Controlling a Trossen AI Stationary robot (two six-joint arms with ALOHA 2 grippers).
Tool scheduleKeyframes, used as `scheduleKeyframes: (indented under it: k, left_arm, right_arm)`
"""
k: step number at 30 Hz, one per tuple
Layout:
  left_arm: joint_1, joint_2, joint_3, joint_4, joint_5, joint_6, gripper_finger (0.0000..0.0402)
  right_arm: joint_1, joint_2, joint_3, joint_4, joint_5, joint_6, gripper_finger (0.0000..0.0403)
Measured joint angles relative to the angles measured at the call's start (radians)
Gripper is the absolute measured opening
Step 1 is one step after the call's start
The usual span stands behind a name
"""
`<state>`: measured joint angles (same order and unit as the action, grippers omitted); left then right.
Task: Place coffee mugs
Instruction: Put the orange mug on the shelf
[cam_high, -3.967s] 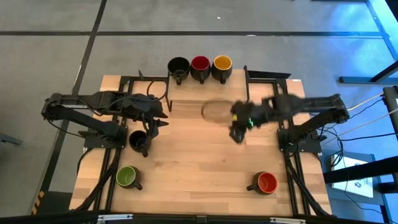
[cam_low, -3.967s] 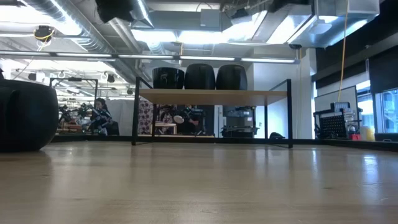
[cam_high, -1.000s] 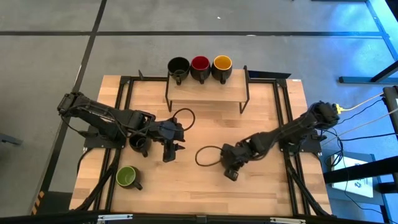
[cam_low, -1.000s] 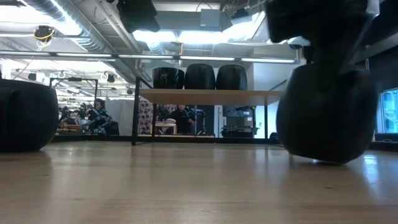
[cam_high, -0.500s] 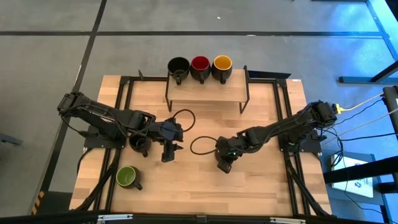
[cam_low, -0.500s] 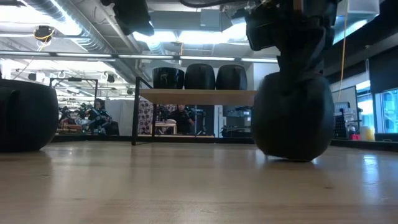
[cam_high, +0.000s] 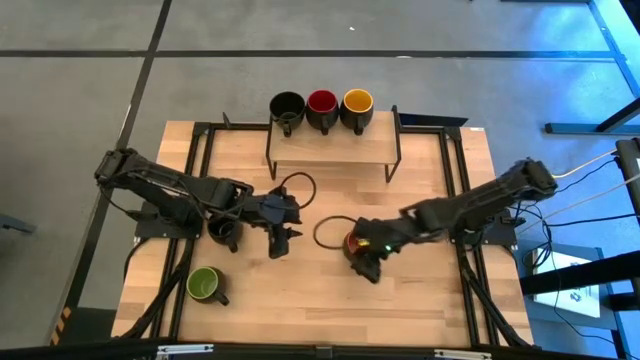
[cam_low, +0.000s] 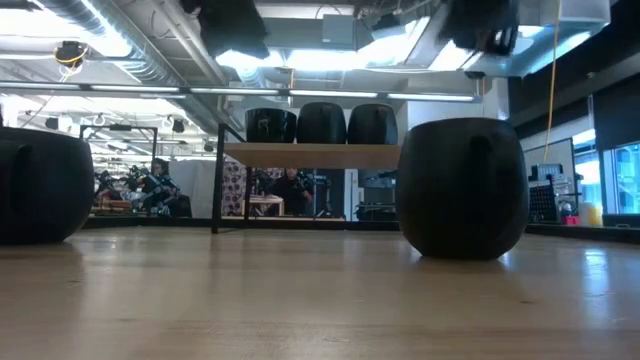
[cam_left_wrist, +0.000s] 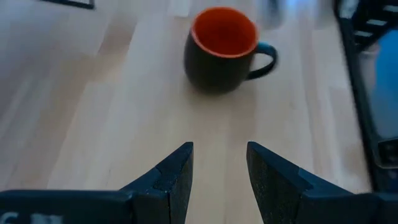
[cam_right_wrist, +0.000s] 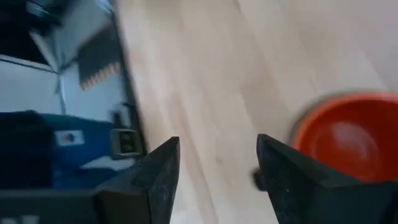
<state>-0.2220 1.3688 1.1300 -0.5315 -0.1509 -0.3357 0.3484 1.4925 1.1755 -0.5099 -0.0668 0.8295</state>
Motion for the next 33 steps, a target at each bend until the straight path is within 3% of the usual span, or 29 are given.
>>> scheduleKeyframes:
  k: [7,11,15,19,24,27,33]
  left_arm:
    - [-0.002,0.113,0.085,0.035,0.029,-0.055,0.0144]
    - [0.006,0.234,0.232,0.016,0.007,-0.093,0.0144]
    - [0.023,0.385,0.428,-0.074,0.001,-0.127,0.0144]
    - [0.045,0.53,0.612,-0.177,-0.027,-0.142,0.0144]
    - [0.072,0.678,0.761,-0.189,-0.054,-0.178,0.0144]
    - [0.089,0.732,0.783,-0.2,-0.067,-0.24,0.0144]
    - [0.104,0.759,0.784,-0.2,-0.025,-0.234,0.0144]
  right_arm:
    - [0.245,-0.146,-0.026,-0.015,0.395,0.007,0.0195]
    - [0.4,-0.202,-0.101,-0.025,0.603,0.113,0.0193]
    - [0.527,-0.213,-0.177,-0.037,0.737,0.238,0.0193]
    - [0.616,-0.213,-0.255,-0.033,0.79,0.37,0.0193]
    - [0.691,-0.213,-0.341,-0.024,0.835,0.57,0.0193]
    - [0.733,-0.213,-0.381,-0.012,0.842,0.704,0.0193]
    - [0.795,-0.201,-0.414,-0.013,0.896,0.807,0.0193]
